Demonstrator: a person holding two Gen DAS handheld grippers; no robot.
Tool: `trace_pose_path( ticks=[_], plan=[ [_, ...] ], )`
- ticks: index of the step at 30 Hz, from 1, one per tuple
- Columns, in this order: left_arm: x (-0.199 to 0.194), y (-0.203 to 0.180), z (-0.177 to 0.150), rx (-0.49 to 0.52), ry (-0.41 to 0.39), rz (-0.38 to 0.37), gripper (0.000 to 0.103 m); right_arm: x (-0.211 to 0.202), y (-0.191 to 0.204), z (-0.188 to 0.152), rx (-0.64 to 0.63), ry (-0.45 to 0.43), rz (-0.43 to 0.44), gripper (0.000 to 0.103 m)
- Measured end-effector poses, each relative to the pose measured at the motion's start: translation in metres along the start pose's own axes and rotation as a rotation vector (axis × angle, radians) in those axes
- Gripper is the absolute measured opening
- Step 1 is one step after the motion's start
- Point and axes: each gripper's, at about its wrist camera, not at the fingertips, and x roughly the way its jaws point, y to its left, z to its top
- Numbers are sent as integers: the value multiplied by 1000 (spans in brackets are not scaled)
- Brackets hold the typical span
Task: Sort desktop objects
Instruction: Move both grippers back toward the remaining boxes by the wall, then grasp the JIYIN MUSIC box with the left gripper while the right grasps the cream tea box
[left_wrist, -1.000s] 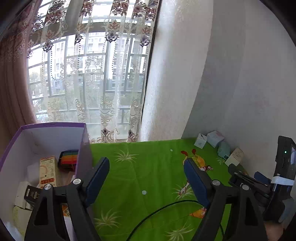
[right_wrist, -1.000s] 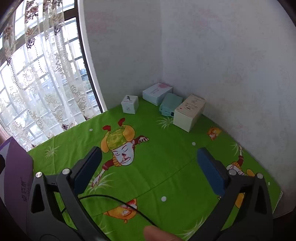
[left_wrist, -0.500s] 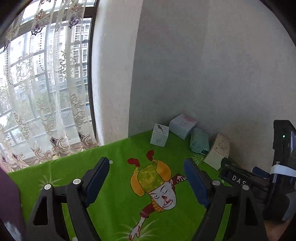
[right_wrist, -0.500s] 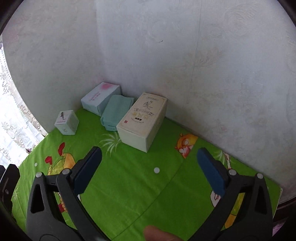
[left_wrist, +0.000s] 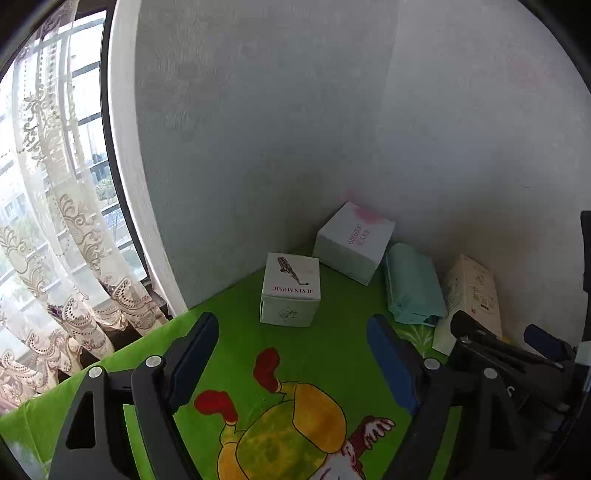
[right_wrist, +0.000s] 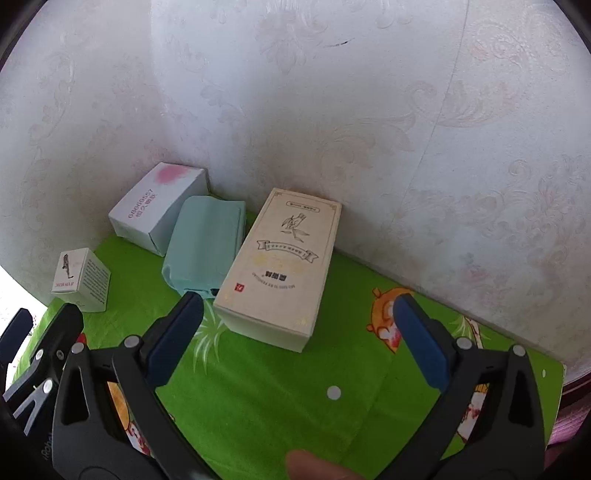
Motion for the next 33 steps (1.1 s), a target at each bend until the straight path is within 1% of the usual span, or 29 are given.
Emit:
trace_pose_path(
  ticks=[5, 6, 8, 9, 10, 11, 12, 14, 15, 16, 17, 19, 21, 26, 28, 33],
  plan=[
    [25, -1, 9, 38, 31, 1, 82, 12, 6, 4, 2, 13, -45, 102],
    [29, -2, 10, 45, 35, 0, 80, 15, 7, 4, 1, 18, -50, 102],
    [37, -5, 11, 65, 50, 10, 73, 20, 8, 4, 3, 24, -61, 102],
    [41, -5, 11, 70, 59, 19, 64, 21, 8, 4, 2, 22, -65, 102],
    [44, -5, 11, 66, 65, 17, 58, 22, 9, 3, 0, 23, -68, 102],
    [46, -4, 11, 60, 70, 17, 57, 23, 9, 3, -2, 23, -67, 101],
    [48, -4, 11, 59, 69, 21, 55, 23, 9, 3, -2, 22, -68, 99],
    [51, -6, 9, 60, 77, 19, 49, 26, 9, 2, -5, 32, -73, 80],
    [52, -6, 8, 61, 77, 19, 44, 28, 8, 2, 0, 39, -74, 76],
    [52, -7, 8, 60, 76, 21, 42, 28, 6, 1, 5, 42, -73, 67],
    [52, -7, 7, 60, 77, 17, 42, 28, 5, 1, 8, 43, -74, 58],
    [51, -9, 6, 63, 79, 11, 42, 26, 2, 0, 7, 38, -74, 56],
    [48, -10, 4, 57, 79, 8, 41, 23, 1, -1, 2, 35, -65, 56],
    [29, -13, -5, 26, 70, 34, 41, 6, -8, -7, -22, 17, -27, 55],
    [15, -16, -10, 9, 54, 43, 41, -4, -15, -10, -31, 7, -11, 55],
    [-32, -17, -23, -42, 6, 106, 41, -42, -34, -22, -61, -25, 41, 55]
  ],
)
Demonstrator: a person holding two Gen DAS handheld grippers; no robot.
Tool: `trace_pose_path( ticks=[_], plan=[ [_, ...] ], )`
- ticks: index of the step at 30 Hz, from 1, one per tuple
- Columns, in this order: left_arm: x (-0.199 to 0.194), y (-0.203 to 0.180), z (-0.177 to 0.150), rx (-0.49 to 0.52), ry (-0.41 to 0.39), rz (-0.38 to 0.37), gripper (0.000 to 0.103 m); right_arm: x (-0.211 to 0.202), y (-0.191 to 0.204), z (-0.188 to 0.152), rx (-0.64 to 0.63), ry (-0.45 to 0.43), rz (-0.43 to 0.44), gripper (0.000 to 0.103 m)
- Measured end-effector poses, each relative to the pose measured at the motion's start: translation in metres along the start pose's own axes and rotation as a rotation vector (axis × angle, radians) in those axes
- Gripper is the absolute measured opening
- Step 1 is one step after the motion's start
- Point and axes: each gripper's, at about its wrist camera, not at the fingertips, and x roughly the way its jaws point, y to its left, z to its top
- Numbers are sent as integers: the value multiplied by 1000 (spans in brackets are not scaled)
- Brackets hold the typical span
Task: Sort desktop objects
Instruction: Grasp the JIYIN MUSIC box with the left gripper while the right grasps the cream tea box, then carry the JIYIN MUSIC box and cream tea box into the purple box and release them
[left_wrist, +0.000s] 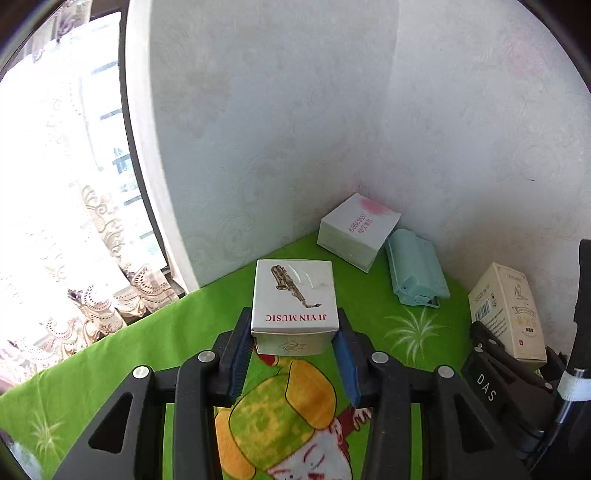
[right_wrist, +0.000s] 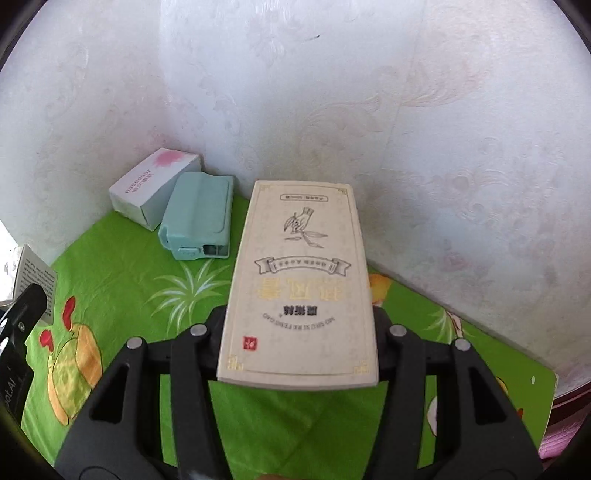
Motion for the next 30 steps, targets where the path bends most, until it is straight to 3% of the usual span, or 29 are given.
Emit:
trace_pose_path(
  ticks=[8, 14, 20, 26, 30],
  plan=[
    [-92, 13, -29, -87, -79, 142, 41, -80, -15, -24, -11, -64, 101, 55],
    [-180, 34, -52, -171, -184, 236, 41, -148, -9, -38, -52, -144, 203, 55],
    [-259, 46, -72, -288, -290, 348, 42, -203, 23, -59, -149, -208, 318, 55],
    [-328, 92, -103, -409, -359, 460, 42, -252, 67, -92, -269, -236, 436, 55],
    [-359, 131, -126, -470, -359, 519, 42, -287, 100, -120, -355, -255, 510, 55]
  ],
)
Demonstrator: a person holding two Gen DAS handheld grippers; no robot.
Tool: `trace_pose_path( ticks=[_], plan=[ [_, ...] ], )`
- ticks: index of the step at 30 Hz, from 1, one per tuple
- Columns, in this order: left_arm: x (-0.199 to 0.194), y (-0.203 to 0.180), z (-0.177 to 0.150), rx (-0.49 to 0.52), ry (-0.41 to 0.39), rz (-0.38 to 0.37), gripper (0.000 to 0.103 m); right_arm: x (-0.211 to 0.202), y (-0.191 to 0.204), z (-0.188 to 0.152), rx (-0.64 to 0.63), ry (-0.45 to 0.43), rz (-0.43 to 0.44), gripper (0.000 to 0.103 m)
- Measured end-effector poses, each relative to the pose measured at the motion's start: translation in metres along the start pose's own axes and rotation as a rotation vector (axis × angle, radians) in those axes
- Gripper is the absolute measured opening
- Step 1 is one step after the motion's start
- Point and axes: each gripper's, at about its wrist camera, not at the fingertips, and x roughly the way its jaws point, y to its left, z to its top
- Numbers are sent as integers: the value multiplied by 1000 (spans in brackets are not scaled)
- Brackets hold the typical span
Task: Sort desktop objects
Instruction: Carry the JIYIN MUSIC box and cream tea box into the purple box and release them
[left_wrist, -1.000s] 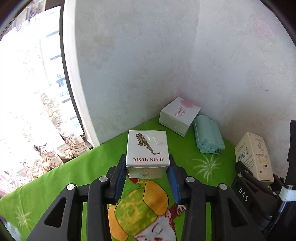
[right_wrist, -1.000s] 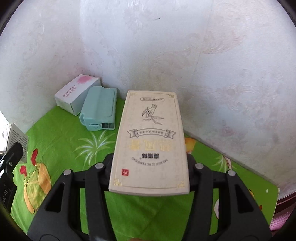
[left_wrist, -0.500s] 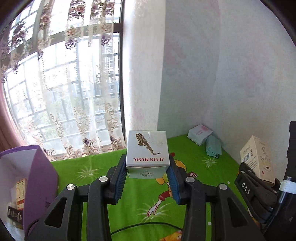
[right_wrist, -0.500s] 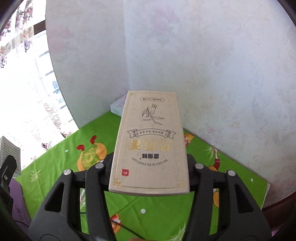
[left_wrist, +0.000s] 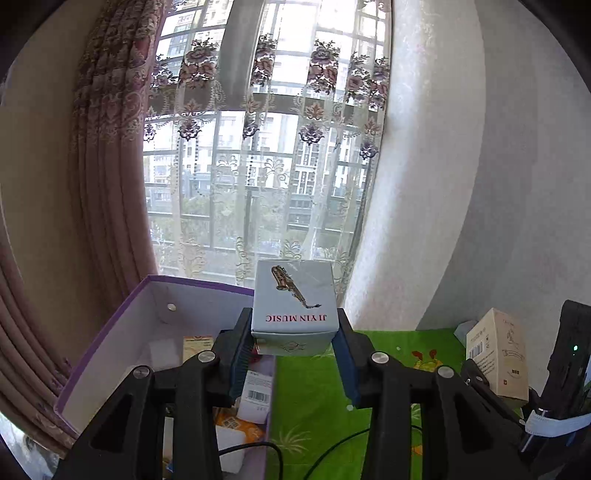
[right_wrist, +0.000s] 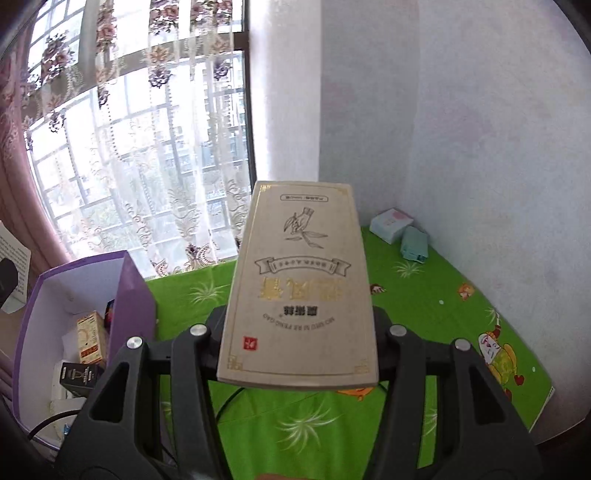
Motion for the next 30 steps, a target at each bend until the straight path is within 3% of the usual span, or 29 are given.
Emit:
trace_pose_path(
  ticks=[9, 15, 18, 20, 22, 25, 30],
  plan=[
    [2, 111, -2, -101, 47, 67, 42, -17, 113, -28, -188, 2, 151, 55],
    [15, 155, -6, -151, 83, 83, 42, -14, 167, -48, -338, 31, 253, 56],
    [22, 165, -8, -163, 93, 93, 42, -12, 179, -55, -385, 31, 286, 57],
    [27, 169, -8, -171, 100, 94, 42, -9, 181, -56, -409, 37, 283, 75],
    [35, 170, -9, -168, 120, 98, 48, -7, 177, -56, -398, 39, 292, 85],
    [40, 167, -9, -167, 123, 80, 66, -4, 171, -54, -387, 32, 260, 86],
    [38, 153, -8, -152, 120, 69, 68, 1, 155, -44, -346, 50, 257, 87]
  ],
)
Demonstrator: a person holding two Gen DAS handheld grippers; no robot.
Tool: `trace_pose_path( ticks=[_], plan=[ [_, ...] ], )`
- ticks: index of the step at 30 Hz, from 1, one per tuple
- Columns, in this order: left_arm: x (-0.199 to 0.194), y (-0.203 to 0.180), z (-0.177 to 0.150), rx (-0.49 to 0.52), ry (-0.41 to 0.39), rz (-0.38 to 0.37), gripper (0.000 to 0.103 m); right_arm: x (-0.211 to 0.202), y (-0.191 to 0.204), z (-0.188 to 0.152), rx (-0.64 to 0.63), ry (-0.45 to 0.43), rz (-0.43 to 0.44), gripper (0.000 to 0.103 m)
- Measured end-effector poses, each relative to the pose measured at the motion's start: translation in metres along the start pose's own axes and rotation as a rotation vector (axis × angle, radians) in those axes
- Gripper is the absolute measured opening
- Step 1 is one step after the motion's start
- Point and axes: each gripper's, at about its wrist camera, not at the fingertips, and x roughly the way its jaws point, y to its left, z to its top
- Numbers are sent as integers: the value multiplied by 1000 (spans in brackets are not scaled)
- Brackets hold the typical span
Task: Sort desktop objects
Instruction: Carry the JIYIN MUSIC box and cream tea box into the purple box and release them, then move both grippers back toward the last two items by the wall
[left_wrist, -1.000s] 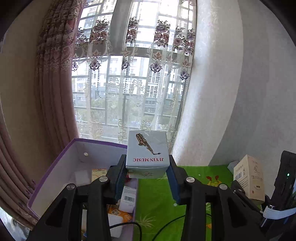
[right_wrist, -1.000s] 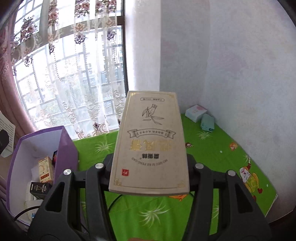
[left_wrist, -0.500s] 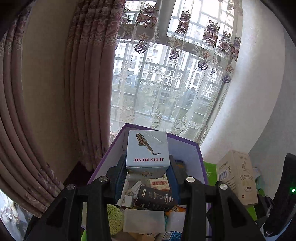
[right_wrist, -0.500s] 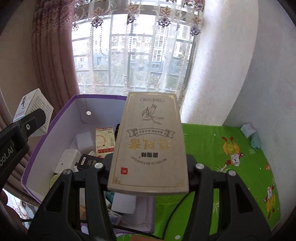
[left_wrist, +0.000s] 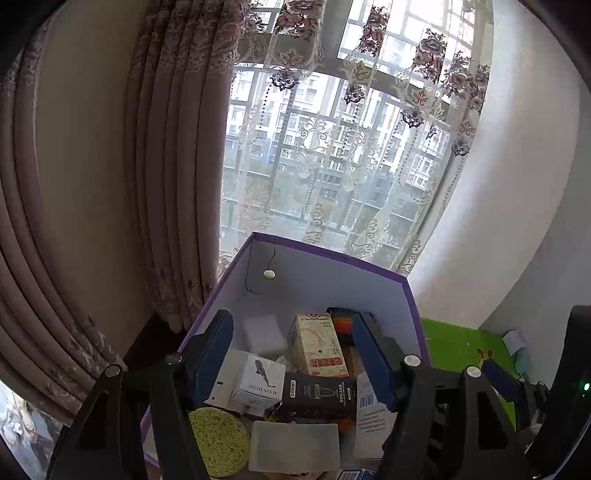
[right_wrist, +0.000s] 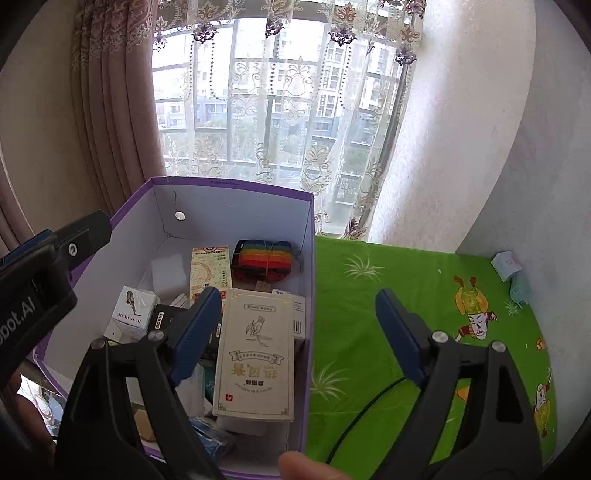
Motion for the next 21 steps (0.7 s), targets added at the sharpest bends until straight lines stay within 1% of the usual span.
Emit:
trace_pose_path(
  ticks=[5, 9, 11, 21],
  plan=[
    [-8, -24, -1, 32, -12, -26, 70, -8, -35, 3, 59, -14, -20, 88],
    [-11, -53, -3, 80, -16, -63, 75, -8, -71, 0, 115, -9, -52, 90],
    [-10, -70, -5, 100, -11, -89, 76, -6, -90, -2, 142, -4, -66, 90],
    [0, -161, -21, 219, 20, -205, 79, 8, -208, -20, 321, 34, -189, 91]
  ],
)
